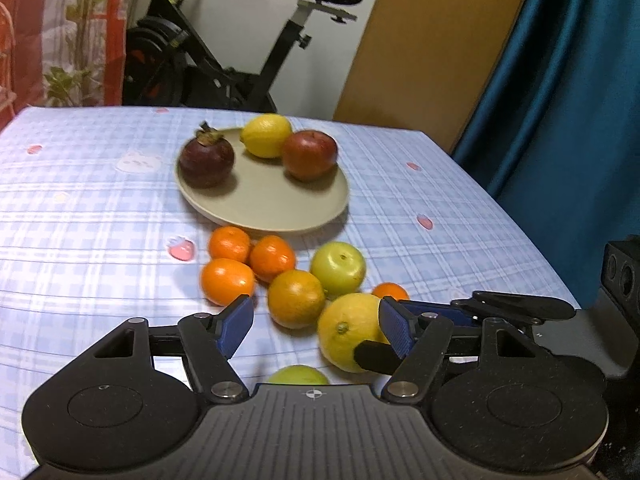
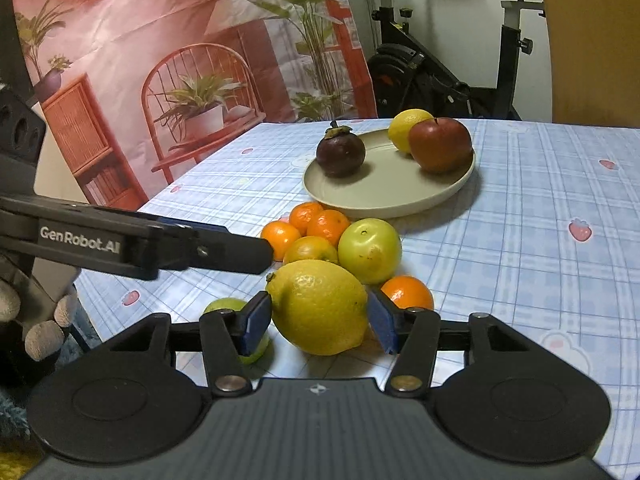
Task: Organize fruits
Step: 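Lower the left gripper around the large lemon and close it, then lift the large lemon with the left gripper, then carry the large lemon in the left gripper over the beige plate, then lower the large lemon onto the plate and open the left gripper, then withdraw the open left gripper from the plate toward the loose fruit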
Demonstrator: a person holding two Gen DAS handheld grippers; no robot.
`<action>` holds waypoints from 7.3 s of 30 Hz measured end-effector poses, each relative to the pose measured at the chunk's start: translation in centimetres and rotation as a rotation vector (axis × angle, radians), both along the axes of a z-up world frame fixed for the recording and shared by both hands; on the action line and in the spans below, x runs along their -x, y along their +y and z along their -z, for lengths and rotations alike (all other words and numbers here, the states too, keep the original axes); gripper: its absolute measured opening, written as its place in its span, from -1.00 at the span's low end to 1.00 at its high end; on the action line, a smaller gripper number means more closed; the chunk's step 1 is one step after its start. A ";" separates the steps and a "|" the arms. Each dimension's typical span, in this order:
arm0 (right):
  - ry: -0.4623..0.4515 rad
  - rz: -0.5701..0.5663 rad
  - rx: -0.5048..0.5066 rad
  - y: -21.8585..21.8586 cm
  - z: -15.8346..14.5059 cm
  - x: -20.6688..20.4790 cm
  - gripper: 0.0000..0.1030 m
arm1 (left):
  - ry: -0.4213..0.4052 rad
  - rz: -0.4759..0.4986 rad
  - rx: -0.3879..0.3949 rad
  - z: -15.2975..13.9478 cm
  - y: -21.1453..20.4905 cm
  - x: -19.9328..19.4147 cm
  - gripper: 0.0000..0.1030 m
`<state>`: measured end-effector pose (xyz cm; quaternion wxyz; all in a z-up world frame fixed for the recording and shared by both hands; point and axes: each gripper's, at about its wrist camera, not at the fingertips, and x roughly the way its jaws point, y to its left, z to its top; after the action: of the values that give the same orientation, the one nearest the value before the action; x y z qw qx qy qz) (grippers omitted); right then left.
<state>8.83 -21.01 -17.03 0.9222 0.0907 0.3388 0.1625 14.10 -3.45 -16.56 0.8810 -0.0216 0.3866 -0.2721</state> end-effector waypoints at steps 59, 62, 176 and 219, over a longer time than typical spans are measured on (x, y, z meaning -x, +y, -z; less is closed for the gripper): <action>0.010 -0.018 0.139 1.9 0.7 0.3 0.16 | 0.053 0.117 0.025 1.4 -3.1 -0.4 0.04; -0.014 -0.002 0.117 1.5 -0.2 0.4 0.16 | 0.003 0.126 0.016 0.2 -3.3 0.0 0.04; -0.098 -0.142 0.392 2.6 -3.6 -17.9 0.19 | -0.107 -0.118 0.015 -4.8 -1.4 -13.0 0.07; -0.111 0.097 0.180 0.1 -5.0 -3.8 0.20 | -0.187 -0.162 -0.017 -6.1 1.0 -1.4 0.08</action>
<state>12.67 -20.95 -12.05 0.9508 0.0148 0.2958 0.0915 15.45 -2.50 -10.49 0.9325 -0.0199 0.3019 -0.1975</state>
